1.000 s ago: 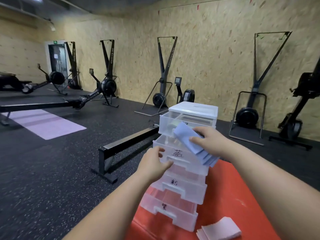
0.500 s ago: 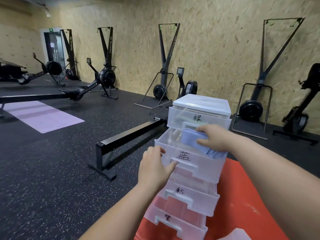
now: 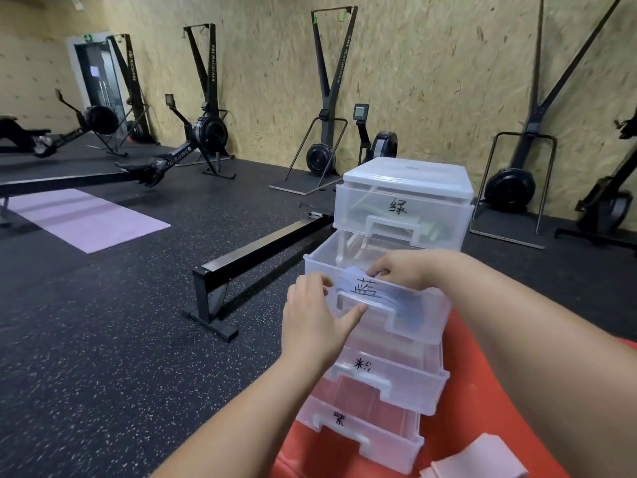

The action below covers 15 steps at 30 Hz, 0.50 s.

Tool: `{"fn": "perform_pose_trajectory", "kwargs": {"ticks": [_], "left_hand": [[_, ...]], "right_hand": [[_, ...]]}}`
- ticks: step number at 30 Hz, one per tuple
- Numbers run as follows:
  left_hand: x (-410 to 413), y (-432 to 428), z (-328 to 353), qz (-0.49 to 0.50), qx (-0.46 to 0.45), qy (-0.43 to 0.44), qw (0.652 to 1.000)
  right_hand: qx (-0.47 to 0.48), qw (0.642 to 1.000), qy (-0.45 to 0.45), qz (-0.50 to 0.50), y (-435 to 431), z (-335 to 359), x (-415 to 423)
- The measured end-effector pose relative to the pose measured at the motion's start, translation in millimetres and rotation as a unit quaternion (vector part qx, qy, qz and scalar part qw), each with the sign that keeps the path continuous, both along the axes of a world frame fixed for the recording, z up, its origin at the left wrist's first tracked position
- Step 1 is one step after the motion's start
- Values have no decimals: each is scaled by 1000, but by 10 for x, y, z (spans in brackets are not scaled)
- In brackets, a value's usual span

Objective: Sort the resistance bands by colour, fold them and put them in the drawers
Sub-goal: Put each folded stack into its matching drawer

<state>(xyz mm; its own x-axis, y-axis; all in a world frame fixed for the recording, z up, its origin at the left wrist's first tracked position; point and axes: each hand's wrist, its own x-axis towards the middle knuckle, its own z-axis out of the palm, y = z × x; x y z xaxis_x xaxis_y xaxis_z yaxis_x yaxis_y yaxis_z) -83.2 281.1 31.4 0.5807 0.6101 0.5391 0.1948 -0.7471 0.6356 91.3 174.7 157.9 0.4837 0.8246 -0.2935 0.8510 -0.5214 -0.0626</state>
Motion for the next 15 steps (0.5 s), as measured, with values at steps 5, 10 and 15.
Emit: {"fn": "perform_pose_trajectory", "kwargs": {"ticks": [5,10,15], "left_hand": [[57,-21,35,4,-9,14,1000],[113,-42,84,8,-19,25,999],[232,-78,193,20,-24,56,998]], "right_hand": [[26,999,-16,-32,-17,3,41],[72,993,-93,-29,-69,22,91],[162,983,-70,-57,-265,173,115]]}}
